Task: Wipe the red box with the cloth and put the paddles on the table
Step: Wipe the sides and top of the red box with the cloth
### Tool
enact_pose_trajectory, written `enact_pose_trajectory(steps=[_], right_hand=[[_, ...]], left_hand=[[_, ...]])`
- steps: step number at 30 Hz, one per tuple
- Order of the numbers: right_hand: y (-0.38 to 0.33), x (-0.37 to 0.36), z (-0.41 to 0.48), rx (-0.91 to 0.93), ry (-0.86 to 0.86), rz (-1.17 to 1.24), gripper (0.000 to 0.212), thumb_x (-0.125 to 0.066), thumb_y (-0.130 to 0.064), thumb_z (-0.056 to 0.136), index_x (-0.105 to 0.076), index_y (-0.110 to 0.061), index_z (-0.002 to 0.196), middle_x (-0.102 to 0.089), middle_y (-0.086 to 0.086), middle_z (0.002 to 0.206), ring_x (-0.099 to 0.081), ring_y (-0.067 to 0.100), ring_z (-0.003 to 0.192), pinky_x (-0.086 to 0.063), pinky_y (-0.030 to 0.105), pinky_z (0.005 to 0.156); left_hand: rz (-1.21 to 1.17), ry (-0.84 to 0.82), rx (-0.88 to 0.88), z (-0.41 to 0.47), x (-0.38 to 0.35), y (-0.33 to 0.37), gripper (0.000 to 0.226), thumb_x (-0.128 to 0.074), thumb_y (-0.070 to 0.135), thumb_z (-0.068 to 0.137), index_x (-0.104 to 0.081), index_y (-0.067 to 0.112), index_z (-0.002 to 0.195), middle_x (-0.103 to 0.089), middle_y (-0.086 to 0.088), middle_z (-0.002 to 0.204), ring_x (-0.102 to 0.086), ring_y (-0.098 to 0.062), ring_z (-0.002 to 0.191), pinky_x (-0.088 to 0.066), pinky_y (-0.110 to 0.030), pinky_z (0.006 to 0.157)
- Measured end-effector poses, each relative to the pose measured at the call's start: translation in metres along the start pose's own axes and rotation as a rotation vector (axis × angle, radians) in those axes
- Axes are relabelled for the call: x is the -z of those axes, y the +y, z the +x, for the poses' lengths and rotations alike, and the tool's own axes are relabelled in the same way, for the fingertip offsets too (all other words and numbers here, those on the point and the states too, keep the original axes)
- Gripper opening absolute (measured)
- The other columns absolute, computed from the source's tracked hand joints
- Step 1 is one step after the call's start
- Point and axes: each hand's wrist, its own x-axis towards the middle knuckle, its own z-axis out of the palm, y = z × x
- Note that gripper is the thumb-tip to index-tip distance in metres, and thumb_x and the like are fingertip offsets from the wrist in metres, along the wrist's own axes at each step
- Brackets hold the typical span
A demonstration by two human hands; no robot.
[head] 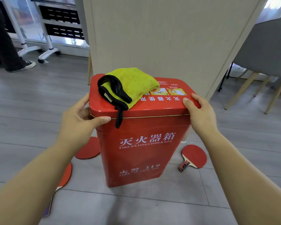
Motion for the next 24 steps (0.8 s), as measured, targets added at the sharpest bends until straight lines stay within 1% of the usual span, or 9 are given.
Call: enact_pose_trajectory(steps=[3, 6, 9, 11, 14, 16, 20, 22, 24], right_hand=[[0.001, -0.001, -0.001, -0.018, 0.048, 0.007, 0.056, -0.056, -0.059, 0.082, -0.048, -0.038, 0.133, -0.052, 0.002, 0.129, -0.052, 0.014, 0.108, -0.041, 0.038, 0.102], [0.003, -0.001, -0.001, -0.027, 0.087, 0.014, 0.054, -0.056, -0.059, 0.083, -0.048, -0.038, 0.133, -0.053, 0.002, 0.128, -0.050, 0.012, 0.103, -0.041, 0.036, 0.101], [0.007, -0.002, -0.002, -0.028, 0.114, 0.033, 0.052, -0.053, -0.058, 0.086, -0.047, -0.039, 0.134, -0.051, 0.002, 0.127, -0.049, 0.012, 0.101, -0.041, 0.032, 0.093], [0.008, -0.005, -0.003, -0.029, 0.133, 0.045, 0.051, -0.052, -0.057, 0.088, -0.046, -0.038, 0.135, -0.049, 0.001, 0.126, -0.049, 0.012, 0.101, -0.040, 0.030, 0.089], [0.007, -0.009, -0.002, -0.033, 0.140, 0.051, 0.053, -0.051, -0.060, 0.087, -0.045, -0.039, 0.136, -0.049, 0.000, 0.126, -0.050, 0.012, 0.102, -0.042, 0.031, 0.088], [0.006, -0.011, -0.002, -0.036, 0.129, 0.063, 0.055, -0.051, -0.062, 0.086, -0.044, -0.041, 0.136, -0.048, -0.002, 0.128, -0.050, 0.012, 0.105, -0.043, 0.032, 0.091], [0.003, -0.012, -0.005, -0.022, 0.093, 0.049, 0.055, -0.046, -0.060, 0.089, -0.037, -0.039, 0.139, -0.046, -0.007, 0.139, -0.047, 0.015, 0.120, -0.040, 0.034, 0.096], [0.000, -0.015, -0.005, -0.023, 0.089, 0.043, 0.055, -0.045, -0.059, 0.090, -0.037, -0.037, 0.140, -0.045, -0.006, 0.140, -0.046, 0.015, 0.121, -0.038, 0.033, 0.094], [-0.004, -0.018, -0.003, -0.039, 0.120, 0.077, 0.052, -0.050, -0.055, 0.090, -0.040, -0.035, 0.138, -0.046, -0.002, 0.138, -0.048, 0.015, 0.114, -0.039, 0.033, 0.095]], left_hand=[[0.022, -0.055, -0.007, 0.017, -0.003, 0.001, 0.074, -0.069, -0.012, 0.072, -0.052, 0.028, 0.131, -0.073, 0.017, 0.089, -0.066, 0.002, 0.086, -0.050, -0.010, 0.073], [0.016, -0.108, 0.001, 0.042, -0.006, 0.000, 0.072, -0.065, -0.016, 0.073, -0.050, 0.029, 0.127, -0.073, 0.020, 0.084, -0.066, 0.004, 0.082, -0.050, -0.009, 0.070], [0.049, -0.181, -0.004, 0.068, -0.004, -0.006, 0.069, -0.066, -0.014, 0.072, -0.054, 0.028, 0.125, -0.074, 0.013, 0.089, -0.067, -0.006, 0.087, -0.053, -0.016, 0.078], [0.066, -0.209, 0.005, 0.083, -0.002, -0.009, 0.070, -0.067, -0.013, 0.071, -0.053, 0.025, 0.127, -0.074, 0.011, 0.088, -0.067, -0.006, 0.085, -0.054, -0.021, 0.082], [0.041, -0.214, 0.026, 0.098, -0.002, -0.011, 0.073, -0.066, -0.014, 0.071, -0.048, 0.029, 0.128, -0.075, 0.007, 0.079, -0.068, -0.003, 0.076, -0.054, -0.019, 0.075], [0.027, -0.209, 0.011, 0.100, -0.001, -0.014, 0.066, -0.065, -0.013, 0.073, -0.050, 0.034, 0.116, -0.074, 0.002, 0.080, -0.068, -0.003, 0.074, -0.054, -0.017, 0.071], [0.038, -0.184, -0.047, 0.088, -0.002, -0.021, 0.049, -0.064, -0.006, 0.078, -0.054, 0.034, 0.105, -0.073, 0.014, 0.083, -0.066, 0.001, 0.076, -0.052, -0.012, 0.070], [0.033, -0.161, -0.075, 0.080, -0.003, -0.022, 0.049, -0.064, -0.005, 0.078, -0.053, 0.033, 0.107, -0.072, 0.011, 0.088, -0.066, 0.003, 0.077, -0.051, -0.011, 0.071], [0.017, -0.157, -0.080, 0.075, -0.006, -0.022, 0.053, -0.065, -0.008, 0.076, -0.051, 0.030, 0.110, -0.067, 0.005, 0.099, -0.066, 0.003, 0.079, -0.052, -0.011, 0.069]])
